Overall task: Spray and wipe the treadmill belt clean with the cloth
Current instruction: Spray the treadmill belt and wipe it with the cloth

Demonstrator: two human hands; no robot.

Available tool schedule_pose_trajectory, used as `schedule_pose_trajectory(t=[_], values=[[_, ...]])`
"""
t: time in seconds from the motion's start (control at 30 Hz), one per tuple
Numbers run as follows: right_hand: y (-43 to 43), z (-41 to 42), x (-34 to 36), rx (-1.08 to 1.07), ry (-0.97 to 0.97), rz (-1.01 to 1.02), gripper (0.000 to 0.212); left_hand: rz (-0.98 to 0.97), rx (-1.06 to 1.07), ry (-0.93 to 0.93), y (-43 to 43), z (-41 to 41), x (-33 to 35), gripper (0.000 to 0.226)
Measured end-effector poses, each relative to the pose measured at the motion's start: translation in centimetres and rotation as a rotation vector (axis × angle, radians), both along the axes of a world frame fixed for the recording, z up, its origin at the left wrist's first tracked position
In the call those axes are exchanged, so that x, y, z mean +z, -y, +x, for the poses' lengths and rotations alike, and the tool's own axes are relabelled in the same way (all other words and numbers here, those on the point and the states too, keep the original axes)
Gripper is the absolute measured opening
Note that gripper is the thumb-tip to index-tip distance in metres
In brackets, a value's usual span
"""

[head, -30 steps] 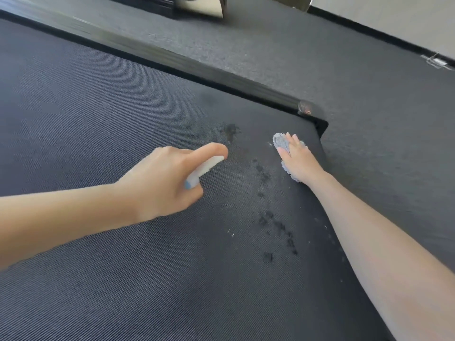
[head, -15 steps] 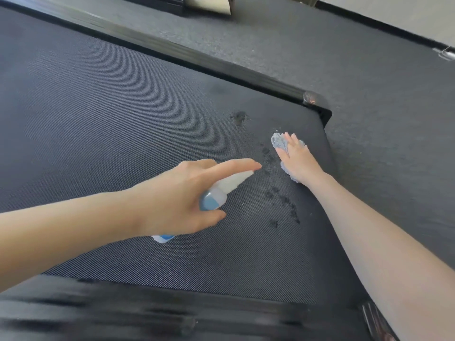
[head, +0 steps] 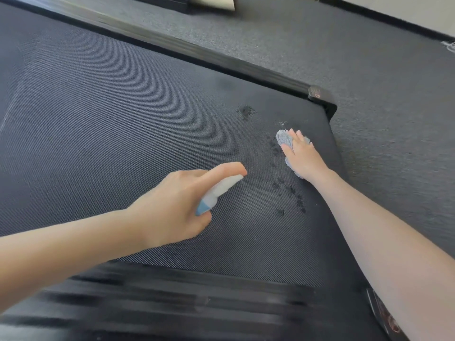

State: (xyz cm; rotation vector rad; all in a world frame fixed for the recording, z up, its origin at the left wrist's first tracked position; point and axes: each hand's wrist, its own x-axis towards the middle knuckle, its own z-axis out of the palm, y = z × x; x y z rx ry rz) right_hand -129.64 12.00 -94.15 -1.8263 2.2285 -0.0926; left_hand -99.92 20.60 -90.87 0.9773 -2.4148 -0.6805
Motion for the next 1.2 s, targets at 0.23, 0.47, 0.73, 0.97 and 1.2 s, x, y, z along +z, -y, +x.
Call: schedule_pose_trajectory(t=[0.23,0.47,0.73,0.97,1.2], values=[[0.2,-0.1,-0.2,0.004,-0.015,0.003,0.051,-0.050,0.053,0.023,0.5,0.0,-0.3,0.076],[0.2,0.2,-0.6,0.114,-0.004,-0.002,0.052,-0.011,0.045,0.013,1.9,0.3,0.3,0.079],[-9.0,7.5,-0.5,0.786,0.052,-0.037,0.046,-0.058,0.184,-0.004,4.7,1.8,1.1,0.083],[-14.1,7.8,-1.8,1.150,-0.026,-0.130,0.049,-0.036,0.293,0.005,5.6,3.1,1.6,0.080],[-6.1,4.7,-4.2,0.833,-0.248,-0.323,0.051,-0.023,0.339,-0.008,5.8,3.7,1.5,0.078]])
